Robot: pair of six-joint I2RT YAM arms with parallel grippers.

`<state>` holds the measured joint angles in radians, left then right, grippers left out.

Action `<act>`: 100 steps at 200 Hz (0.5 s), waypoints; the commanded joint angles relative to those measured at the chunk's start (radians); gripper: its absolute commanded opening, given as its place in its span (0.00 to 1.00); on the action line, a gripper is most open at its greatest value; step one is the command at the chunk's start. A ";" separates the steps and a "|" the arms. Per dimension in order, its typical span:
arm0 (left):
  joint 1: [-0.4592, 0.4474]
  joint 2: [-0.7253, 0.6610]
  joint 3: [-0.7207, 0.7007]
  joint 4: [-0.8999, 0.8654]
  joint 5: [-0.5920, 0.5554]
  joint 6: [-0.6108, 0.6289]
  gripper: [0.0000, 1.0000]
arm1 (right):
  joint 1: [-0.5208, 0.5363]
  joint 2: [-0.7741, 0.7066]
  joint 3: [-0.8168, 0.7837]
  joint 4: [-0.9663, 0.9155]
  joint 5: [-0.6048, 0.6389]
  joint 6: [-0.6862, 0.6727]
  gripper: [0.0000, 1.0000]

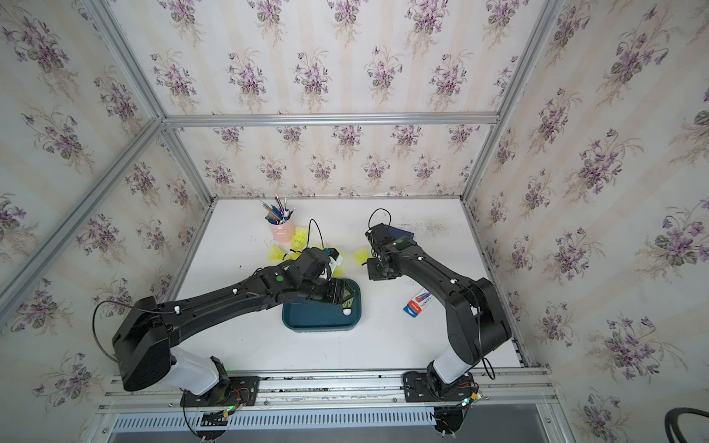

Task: Put the shuttlecocks into the storage box
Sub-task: Pick up the shuttlecock at the center of the board, then place the shuttlecock in the storage box.

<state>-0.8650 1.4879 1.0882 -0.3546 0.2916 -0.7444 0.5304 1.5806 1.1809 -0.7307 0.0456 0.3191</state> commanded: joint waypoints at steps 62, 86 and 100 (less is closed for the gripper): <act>0.144 -0.246 -0.011 -0.298 0.027 0.035 0.62 | 0.327 -0.033 0.121 -0.079 -0.045 0.298 0.20; 0.203 -0.323 -0.057 -0.350 0.053 0.066 0.62 | 0.400 0.001 0.139 -0.045 -0.064 0.385 0.20; 0.234 -0.369 -0.092 -0.364 0.061 0.066 0.62 | 0.432 0.026 0.149 -0.024 -0.078 0.415 0.20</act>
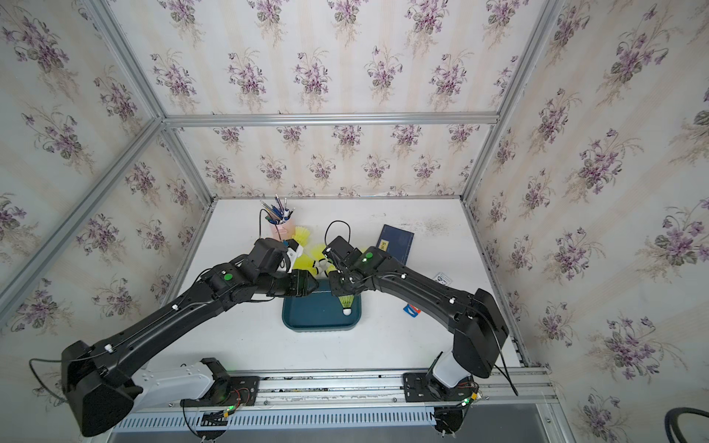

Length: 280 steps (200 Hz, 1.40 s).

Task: Put the shuttlecocks into the storage box
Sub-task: Place the shuttlecock in the storage box.

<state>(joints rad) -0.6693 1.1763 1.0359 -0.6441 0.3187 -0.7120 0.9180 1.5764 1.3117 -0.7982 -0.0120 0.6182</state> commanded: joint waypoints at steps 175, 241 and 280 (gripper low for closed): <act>0.121 -0.225 -0.211 -0.192 -0.053 0.050 0.62 | 0.154 0.295 0.007 0.334 -0.160 0.236 0.19; 0.121 -0.258 -0.236 -0.203 -0.065 0.058 0.62 | 0.154 0.357 0.015 0.366 -0.167 0.275 0.20; 0.121 -0.272 -0.255 -0.186 -0.046 0.064 0.62 | 0.154 0.386 0.019 0.381 -0.177 0.290 0.21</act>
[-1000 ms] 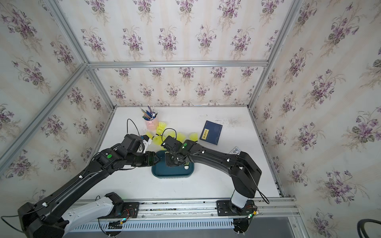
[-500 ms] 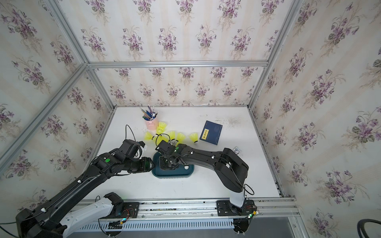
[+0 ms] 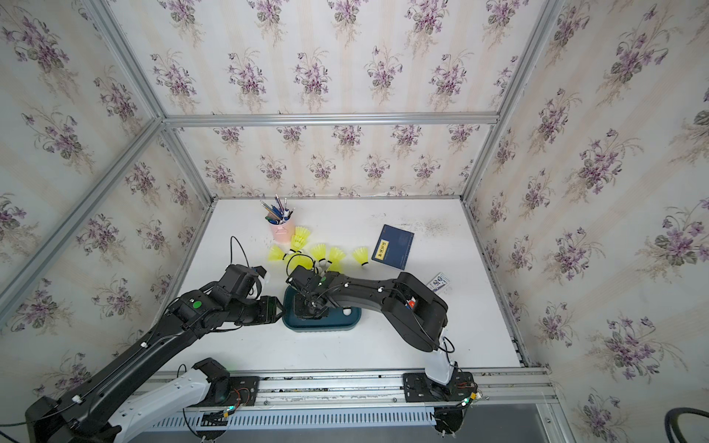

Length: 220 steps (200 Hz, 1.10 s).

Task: Put the shuttlecocks into the storage box
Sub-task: Place the shuttlecock in the storage box.

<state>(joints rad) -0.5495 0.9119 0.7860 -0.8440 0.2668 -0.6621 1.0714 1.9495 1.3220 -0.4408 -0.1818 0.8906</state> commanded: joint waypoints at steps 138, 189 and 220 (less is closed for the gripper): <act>0.000 -0.034 -0.018 0.019 0.033 0.009 0.61 | 0.000 0.066 0.047 0.002 -0.016 0.012 0.26; 0.000 -0.033 -0.016 0.022 0.036 0.009 0.61 | 0.001 0.063 0.046 -0.015 -0.007 0.004 0.39; 0.000 -0.029 -0.017 0.028 0.039 0.007 0.61 | 0.001 0.054 0.051 -0.024 -0.001 -0.001 0.44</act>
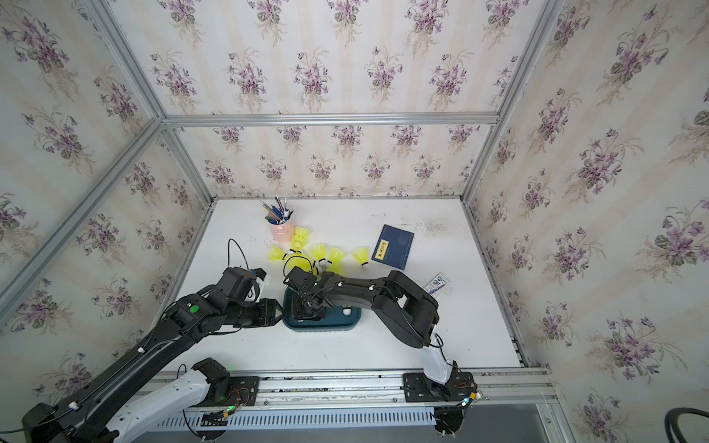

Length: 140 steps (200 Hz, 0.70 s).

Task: Put the shuttlecocks into the storage box
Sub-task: Place the shuttlecock in the storage box.

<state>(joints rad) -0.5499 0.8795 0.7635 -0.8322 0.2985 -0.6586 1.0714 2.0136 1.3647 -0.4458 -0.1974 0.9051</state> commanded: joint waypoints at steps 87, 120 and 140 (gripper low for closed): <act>0.001 0.007 -0.001 0.028 0.017 -0.001 0.62 | 0.009 -0.045 0.036 -0.059 0.043 -0.037 0.49; 0.001 0.004 -0.001 0.024 0.016 -0.003 0.62 | 0.013 -0.064 0.041 -0.082 0.056 -0.041 0.51; 0.001 -0.005 0.001 0.021 0.017 -0.007 0.62 | 0.016 -0.087 0.040 -0.103 0.074 -0.047 0.51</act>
<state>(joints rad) -0.5499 0.8818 0.7635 -0.8188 0.3141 -0.6621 1.0859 1.9522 1.3987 -0.5041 -0.1604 0.8696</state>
